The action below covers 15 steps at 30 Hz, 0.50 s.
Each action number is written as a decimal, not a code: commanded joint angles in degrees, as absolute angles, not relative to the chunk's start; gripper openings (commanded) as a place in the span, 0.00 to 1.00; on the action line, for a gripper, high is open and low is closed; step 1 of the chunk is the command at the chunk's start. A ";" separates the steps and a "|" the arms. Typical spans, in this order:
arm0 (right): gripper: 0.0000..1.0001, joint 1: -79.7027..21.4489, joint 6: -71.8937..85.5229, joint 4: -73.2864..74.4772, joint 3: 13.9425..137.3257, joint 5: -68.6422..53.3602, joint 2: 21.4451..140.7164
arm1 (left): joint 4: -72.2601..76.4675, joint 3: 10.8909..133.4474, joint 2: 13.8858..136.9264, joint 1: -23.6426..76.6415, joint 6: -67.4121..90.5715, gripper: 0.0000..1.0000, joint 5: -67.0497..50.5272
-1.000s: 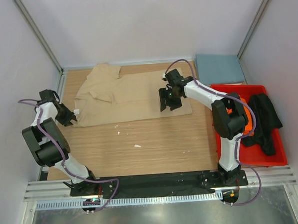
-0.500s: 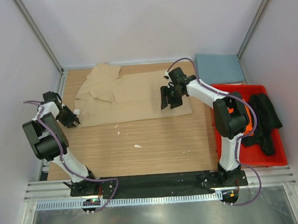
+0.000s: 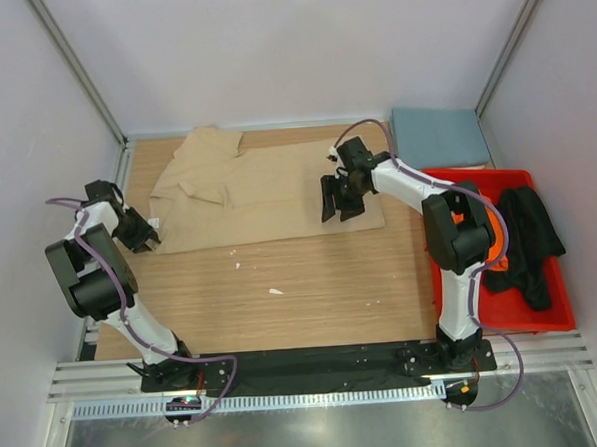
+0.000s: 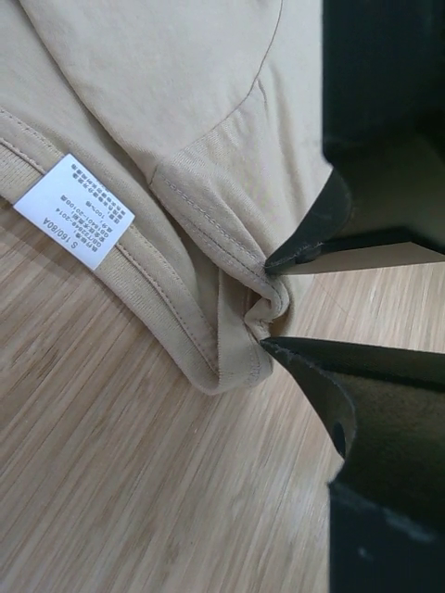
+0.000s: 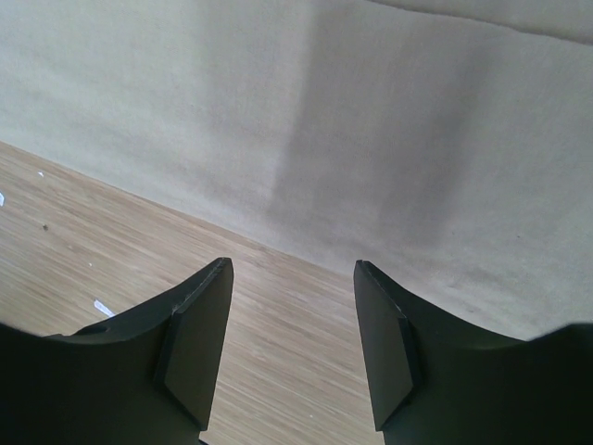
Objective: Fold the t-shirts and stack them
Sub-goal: Fold the tshirt
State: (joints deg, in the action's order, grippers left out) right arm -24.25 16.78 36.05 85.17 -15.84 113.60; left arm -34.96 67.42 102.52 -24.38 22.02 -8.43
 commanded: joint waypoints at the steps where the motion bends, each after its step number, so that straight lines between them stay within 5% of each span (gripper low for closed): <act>1: 0.61 -24.08 16.61 35.68 87.01 -16.44 114.08 | -33.49 69.87 103.45 -24.17 21.53 0.34 -8.79; 4: 0.60 -24.08 16.44 36.91 87.54 -16.00 114.96 | -34.01 70.31 103.71 -24.08 21.45 0.27 -7.30; 9: 0.46 -24.08 16.44 38.14 87.19 -14.24 115.84 | -36.55 73.38 104.15 -24.17 21.62 0.12 -4.93; 15: 0.34 -24.08 17.40 37.97 86.84 -9.93 116.89 | -39.28 76.46 104.76 -24.17 23.03 0.16 -4.48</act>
State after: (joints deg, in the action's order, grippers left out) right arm -24.25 16.88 37.98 85.34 -12.91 116.64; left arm -37.54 73.80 104.42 -24.34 22.33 -5.85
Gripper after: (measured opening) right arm 0.348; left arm 0.151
